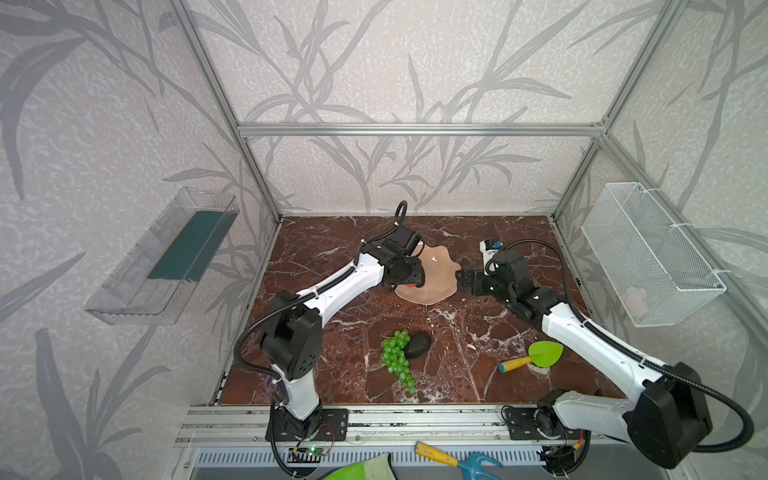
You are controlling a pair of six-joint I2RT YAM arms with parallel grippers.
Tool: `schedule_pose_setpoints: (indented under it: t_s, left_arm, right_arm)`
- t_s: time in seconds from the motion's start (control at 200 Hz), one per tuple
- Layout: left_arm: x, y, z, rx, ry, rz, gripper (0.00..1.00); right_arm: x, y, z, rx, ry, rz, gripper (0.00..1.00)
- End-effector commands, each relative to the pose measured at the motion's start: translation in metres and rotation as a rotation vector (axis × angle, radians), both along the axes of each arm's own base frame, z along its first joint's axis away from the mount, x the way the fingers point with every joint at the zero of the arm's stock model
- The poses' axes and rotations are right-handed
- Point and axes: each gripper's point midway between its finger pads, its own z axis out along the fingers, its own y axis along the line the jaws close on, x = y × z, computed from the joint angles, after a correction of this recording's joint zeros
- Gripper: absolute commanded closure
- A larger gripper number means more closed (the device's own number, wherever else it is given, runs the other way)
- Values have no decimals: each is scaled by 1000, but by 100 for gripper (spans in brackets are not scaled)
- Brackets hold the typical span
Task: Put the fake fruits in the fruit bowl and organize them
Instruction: 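Carry the apple into the bowl beside the avocado and release it with the left gripper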
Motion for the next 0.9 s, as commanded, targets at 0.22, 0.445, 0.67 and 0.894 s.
schedule_pose_setpoints:
  t_s: [0.22, 0.445, 0.67, 0.894]
  left_arm:
    - [28, -59, -43, 57, 38, -91, 47]
    - [40, -72, -63, 91, 40, -84, 47]
    - [42, -69, -85, 148, 66, -74, 47]
    - [42, -68, -94, 166, 80, -68, 41]
  right_arm:
    - [-17, -17, -12, -4, 36, -31, 1]
    - [-18, -14, -16, 15, 51, -17, 1]
    - [-19, -12, -21, 24, 65, -11, 1]
    - [-20, -12, -22, 26, 67, -9, 1]
